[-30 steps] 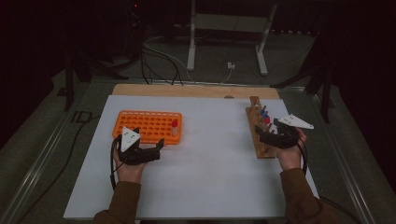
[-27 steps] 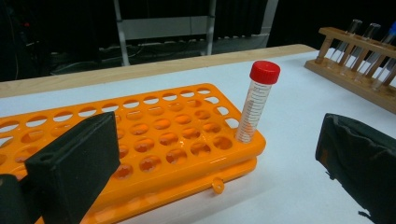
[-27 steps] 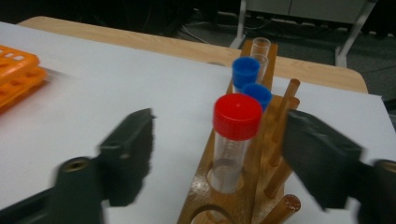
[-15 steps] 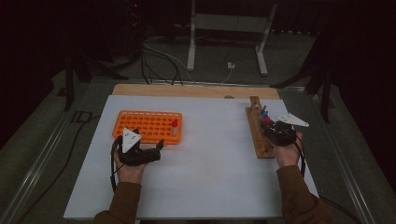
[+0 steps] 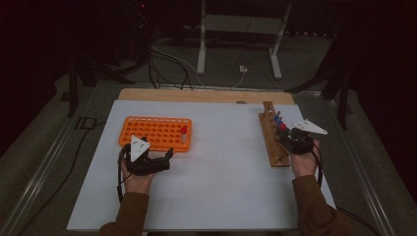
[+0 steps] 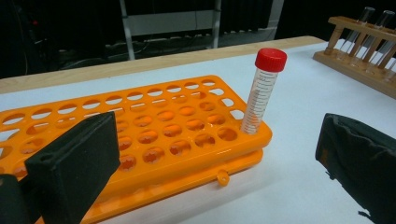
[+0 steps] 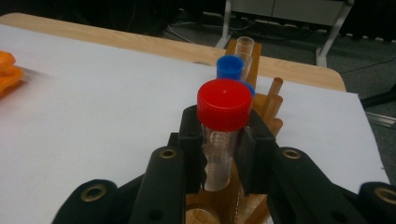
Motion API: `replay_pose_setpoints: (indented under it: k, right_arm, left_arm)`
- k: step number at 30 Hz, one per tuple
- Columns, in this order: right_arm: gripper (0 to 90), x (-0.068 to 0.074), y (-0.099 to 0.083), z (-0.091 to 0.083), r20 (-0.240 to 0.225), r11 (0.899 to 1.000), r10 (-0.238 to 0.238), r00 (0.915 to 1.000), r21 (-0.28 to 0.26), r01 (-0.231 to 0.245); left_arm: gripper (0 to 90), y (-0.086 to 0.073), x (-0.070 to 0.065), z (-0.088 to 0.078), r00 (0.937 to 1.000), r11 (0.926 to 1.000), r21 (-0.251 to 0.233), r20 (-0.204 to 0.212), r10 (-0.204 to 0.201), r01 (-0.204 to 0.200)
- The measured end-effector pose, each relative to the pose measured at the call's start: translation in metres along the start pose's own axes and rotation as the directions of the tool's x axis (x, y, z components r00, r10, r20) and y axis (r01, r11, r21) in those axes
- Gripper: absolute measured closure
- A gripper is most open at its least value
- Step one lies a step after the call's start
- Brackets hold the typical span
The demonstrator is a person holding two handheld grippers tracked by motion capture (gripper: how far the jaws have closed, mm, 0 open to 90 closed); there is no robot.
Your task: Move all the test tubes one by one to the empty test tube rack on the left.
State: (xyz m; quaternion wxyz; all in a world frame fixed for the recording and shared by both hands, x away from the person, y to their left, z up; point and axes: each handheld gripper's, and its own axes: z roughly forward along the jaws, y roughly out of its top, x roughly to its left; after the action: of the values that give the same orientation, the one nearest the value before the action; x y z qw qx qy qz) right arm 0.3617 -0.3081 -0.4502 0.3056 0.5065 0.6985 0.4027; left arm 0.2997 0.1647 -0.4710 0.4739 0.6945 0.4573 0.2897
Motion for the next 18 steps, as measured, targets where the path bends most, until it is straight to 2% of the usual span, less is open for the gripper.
replay_pose_setpoints:
  k: [18]
  right_arm:
    - [74.4, -0.002, 0.017, -0.020, -0.019, 0.998, -0.003, 0.9998, -0.065, 0.002]
  left_arm:
    - [0.4, -0.001, -0.004, 0.002, 0.9999, 0.9999, 0.012, 0.012, 0.007, -0.007]
